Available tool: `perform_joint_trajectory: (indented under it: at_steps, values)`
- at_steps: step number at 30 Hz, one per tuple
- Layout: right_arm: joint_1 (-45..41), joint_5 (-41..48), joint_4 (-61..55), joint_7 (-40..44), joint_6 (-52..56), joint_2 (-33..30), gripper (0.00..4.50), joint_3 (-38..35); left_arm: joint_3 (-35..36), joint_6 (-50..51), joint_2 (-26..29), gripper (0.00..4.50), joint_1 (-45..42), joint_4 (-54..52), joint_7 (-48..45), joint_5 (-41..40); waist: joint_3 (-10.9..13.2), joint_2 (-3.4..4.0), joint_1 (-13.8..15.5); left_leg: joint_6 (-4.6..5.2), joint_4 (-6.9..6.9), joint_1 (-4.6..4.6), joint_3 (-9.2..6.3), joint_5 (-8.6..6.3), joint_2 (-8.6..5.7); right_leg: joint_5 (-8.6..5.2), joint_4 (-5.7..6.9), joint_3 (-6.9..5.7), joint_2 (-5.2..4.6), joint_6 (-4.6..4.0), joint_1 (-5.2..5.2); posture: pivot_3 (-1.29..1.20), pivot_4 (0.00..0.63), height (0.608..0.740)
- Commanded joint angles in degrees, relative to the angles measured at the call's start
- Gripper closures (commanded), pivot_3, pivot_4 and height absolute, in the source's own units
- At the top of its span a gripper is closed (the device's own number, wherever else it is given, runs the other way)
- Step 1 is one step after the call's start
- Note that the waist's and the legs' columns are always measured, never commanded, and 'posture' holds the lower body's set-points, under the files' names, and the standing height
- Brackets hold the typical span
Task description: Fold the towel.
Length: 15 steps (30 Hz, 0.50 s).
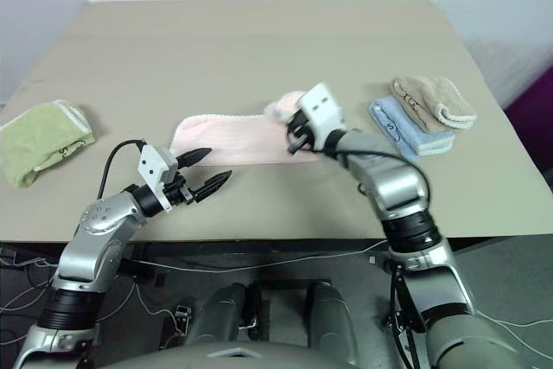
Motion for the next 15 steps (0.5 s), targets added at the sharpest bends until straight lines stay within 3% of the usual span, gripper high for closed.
perform_joint_trajectory:
  at_steps: [1,7,15]
  values:
    - [0.84,2.88,-3.58,0.41,3.54,-3.74,4.48,-7.64,0.97,-1.42,0.17,0.81,0.29,-1.74,0.03,-0.21,0.0,0.0,-0.15,0.0,0.0,0.0,0.0,0.0,0.0,0.0,-0.01,0.0,0.0,-0.01,-0.01,0.0,0.15,0.74]
    - [2.1,1.54,-4.51,1.74,2.99,-6.93,4.48,-6.36,0.03,-1.61,-0.15,0.81,-1.04,-0.35,-0.74,0.01,0.01,0.03,-0.57,-0.01,-0.06,0.0,0.0,0.0,0.05,-0.01,-0.01,0.02,0.04,-0.02,-0.07,0.0,0.15,0.74]
    - [-0.02,-2.43,0.71,2.79,-1.18,0.49,4.48,5.23,-0.63,-1.95,-0.7,0.81,-2.38,0.85,-1.35,0.31,0.01,0.03,-0.38,0.0,-0.05,-0.02,0.01,0.02,0.04,0.0,0.02,0.01,0.08,-0.01,-0.07,0.0,0.15,0.74]
